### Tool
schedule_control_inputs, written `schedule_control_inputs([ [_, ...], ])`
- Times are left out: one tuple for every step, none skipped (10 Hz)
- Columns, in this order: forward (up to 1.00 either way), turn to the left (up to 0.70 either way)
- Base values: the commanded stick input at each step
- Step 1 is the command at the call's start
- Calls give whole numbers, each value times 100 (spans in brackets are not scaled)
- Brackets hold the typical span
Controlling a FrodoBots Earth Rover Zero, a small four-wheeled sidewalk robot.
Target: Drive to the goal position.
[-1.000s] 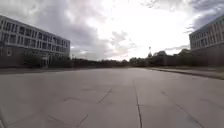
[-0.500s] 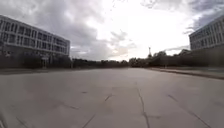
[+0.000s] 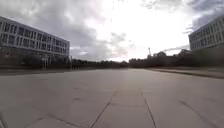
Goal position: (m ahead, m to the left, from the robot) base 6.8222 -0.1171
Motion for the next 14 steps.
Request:
schedule_control_inputs([
  [70, 0],
  [70, 0],
  [70, 0],
  [70, 0],
  [70, 0],
  [70, 0],
  [70, 0],
  [70, 0],
  [70, 0],
  [70, 0],
  [70, 0],
  [70, 0],
  [70, 0],
  [70, 0],
])
